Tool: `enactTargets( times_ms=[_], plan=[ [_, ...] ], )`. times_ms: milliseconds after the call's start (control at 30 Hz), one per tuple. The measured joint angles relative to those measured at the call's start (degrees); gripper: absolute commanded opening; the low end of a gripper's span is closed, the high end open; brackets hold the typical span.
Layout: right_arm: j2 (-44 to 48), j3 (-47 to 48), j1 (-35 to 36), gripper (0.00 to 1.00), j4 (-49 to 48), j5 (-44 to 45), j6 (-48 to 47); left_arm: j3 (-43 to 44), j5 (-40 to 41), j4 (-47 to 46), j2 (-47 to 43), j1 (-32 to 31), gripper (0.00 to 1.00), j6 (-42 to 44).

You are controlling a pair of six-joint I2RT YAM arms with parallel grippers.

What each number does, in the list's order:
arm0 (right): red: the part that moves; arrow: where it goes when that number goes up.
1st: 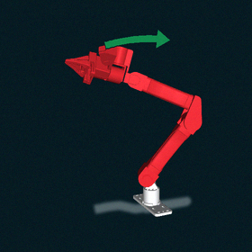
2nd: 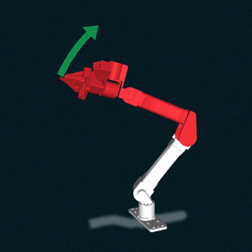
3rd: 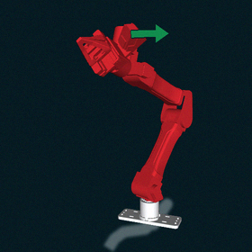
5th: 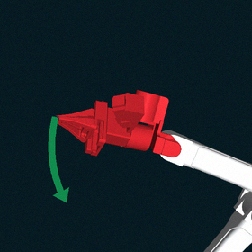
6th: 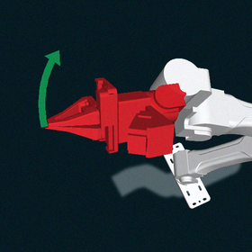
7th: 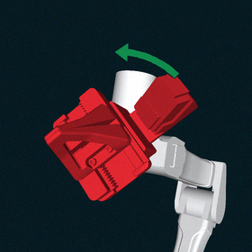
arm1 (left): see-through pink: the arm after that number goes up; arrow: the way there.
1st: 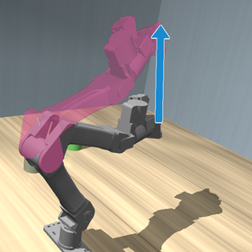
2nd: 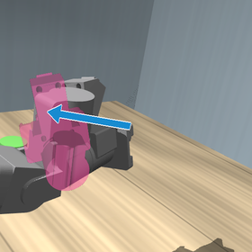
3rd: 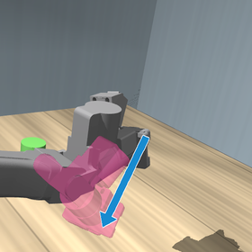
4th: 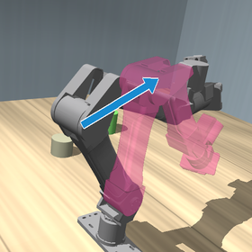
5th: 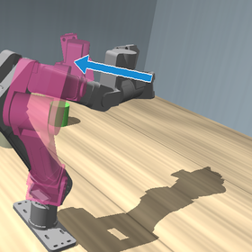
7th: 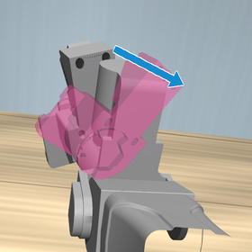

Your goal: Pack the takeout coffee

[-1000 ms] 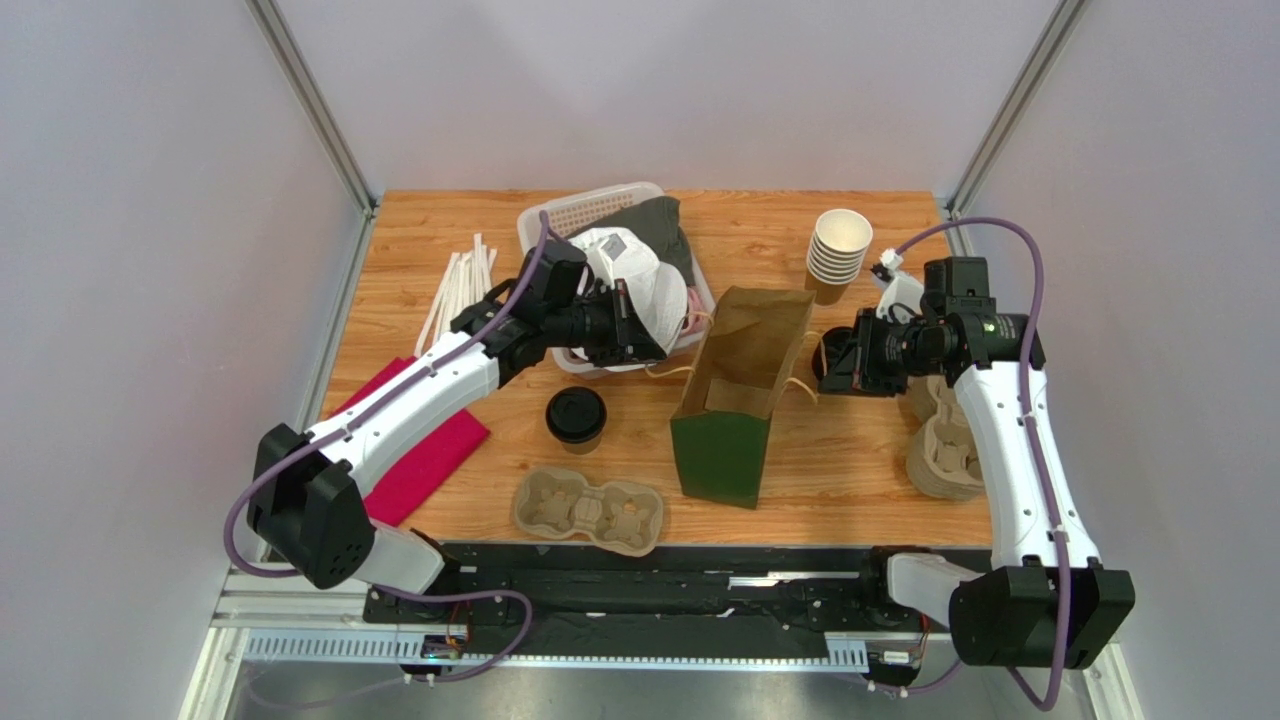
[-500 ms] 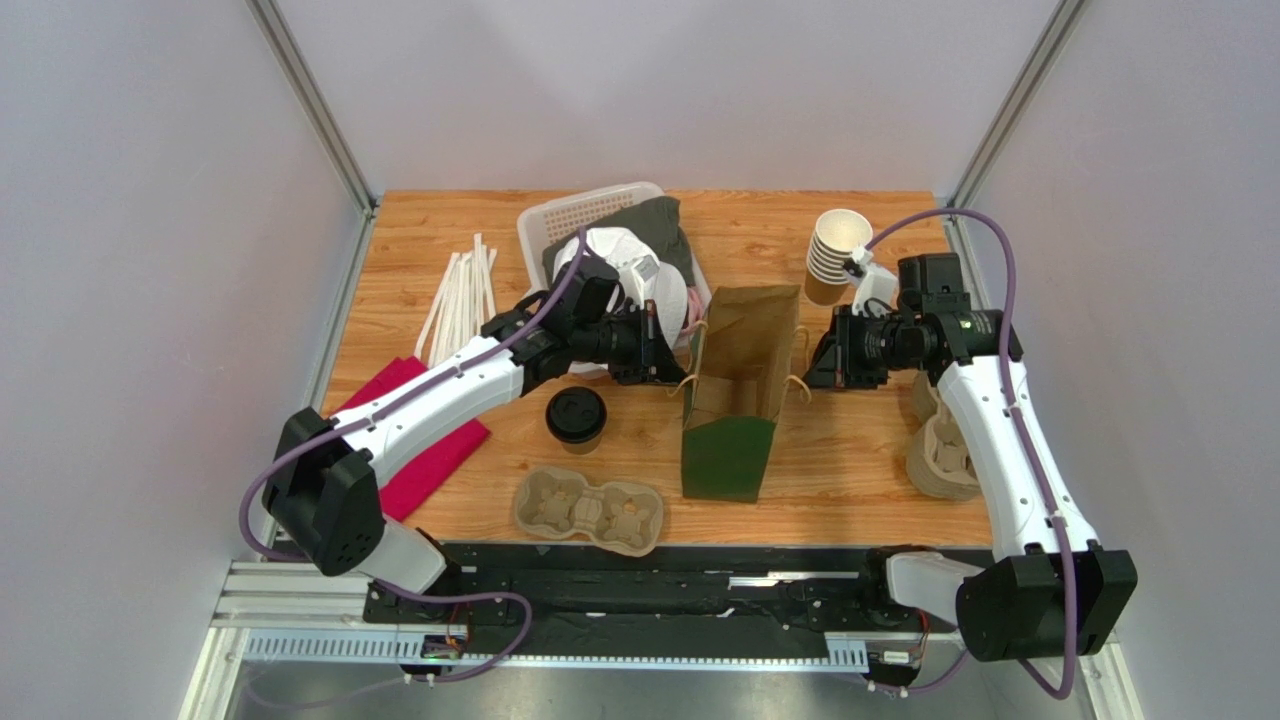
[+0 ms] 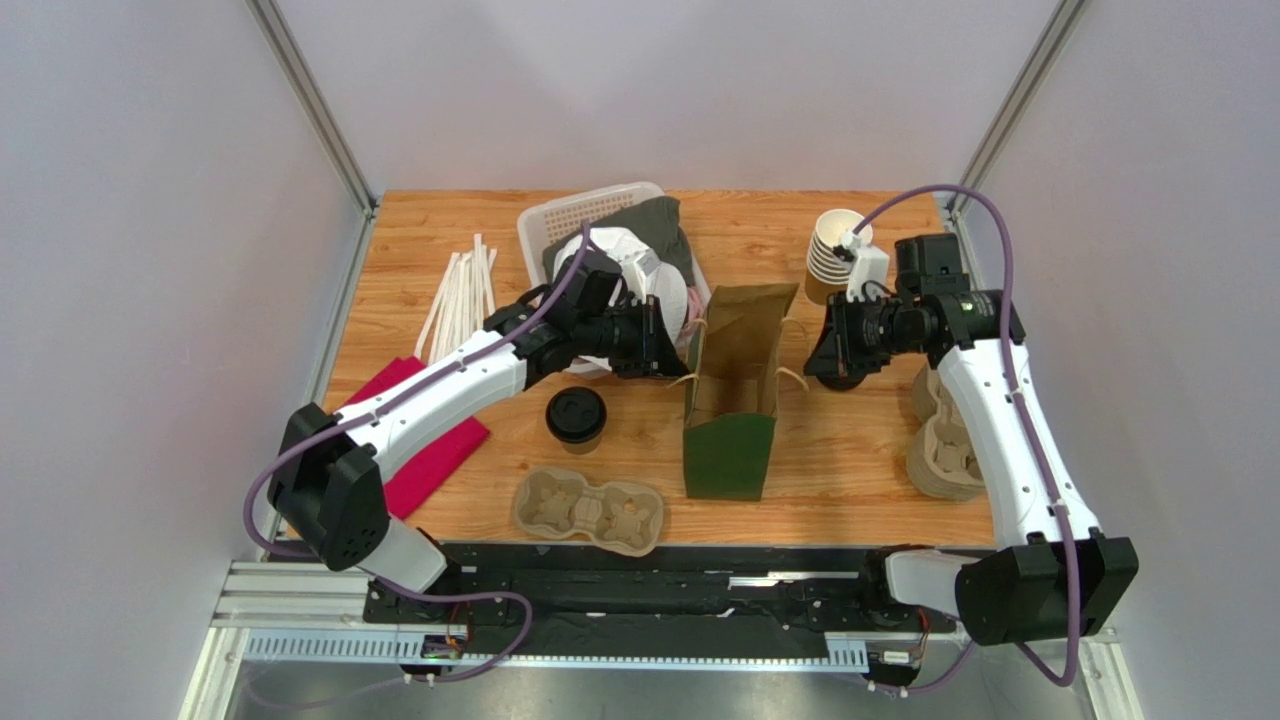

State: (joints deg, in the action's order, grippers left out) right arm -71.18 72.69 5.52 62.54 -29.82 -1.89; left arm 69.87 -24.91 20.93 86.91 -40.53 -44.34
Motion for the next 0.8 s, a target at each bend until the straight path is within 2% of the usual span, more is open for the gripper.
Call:
enactTargets(
  times_ms=[100,200,233,300,333,433,467,533,633,800],
  plan=[
    [0.0,5.3,-0.5,0.13,2.9,0.5,-2.8,1.2,0.7,0.7,-1.7,0.0,0.37,1.0],
    [0.7,9.4,-1.0,0.30,5.2,1.2,-5.2,2.2,1.5,1.3,-3.8,0.0,0.47,1.4],
    [0.9,10.3,-1.2,0.42,6.0,1.3,-5.7,2.6,1.7,1.4,-4.7,0.0,0.48,1.4],
    [1.3,12.4,-1.6,0.51,8.0,1.3,-7.2,3.1,1.7,1.5,-6.2,0.0,0.55,1.6],
    [1.5,13.2,-1.7,0.59,8.7,1.3,-7.8,3.2,1.7,1.5,-6.9,0.0,0.59,1.7],
    [2.1,15.2,-1.9,0.70,10.3,1.3,-9.1,3.6,1.7,1.6,-8.7,0.0,0.67,1.9],
    [2.4,15.9,-2.0,0.71,10.9,1.2,-9.4,3.8,1.7,1.6,-9.1,0.0,0.79,2.1],
    [3.0,17.1,-2.0,0.78,11.6,1.2,-9.9,4.0,1.6,1.5,-10.0,0.0,0.92,2.6],
    [3.8,19.5,-2.0,0.87,12.2,1.0,-10.4,4.0,0.9,1.4,-11.2,0.0,0.95,3.5],
    [5.0,22.6,-2.0,0.92,12.3,0.4,-10.6,4.0,0.1,1.1,-15.7,0.1,0.96,6.6]
  ],
)
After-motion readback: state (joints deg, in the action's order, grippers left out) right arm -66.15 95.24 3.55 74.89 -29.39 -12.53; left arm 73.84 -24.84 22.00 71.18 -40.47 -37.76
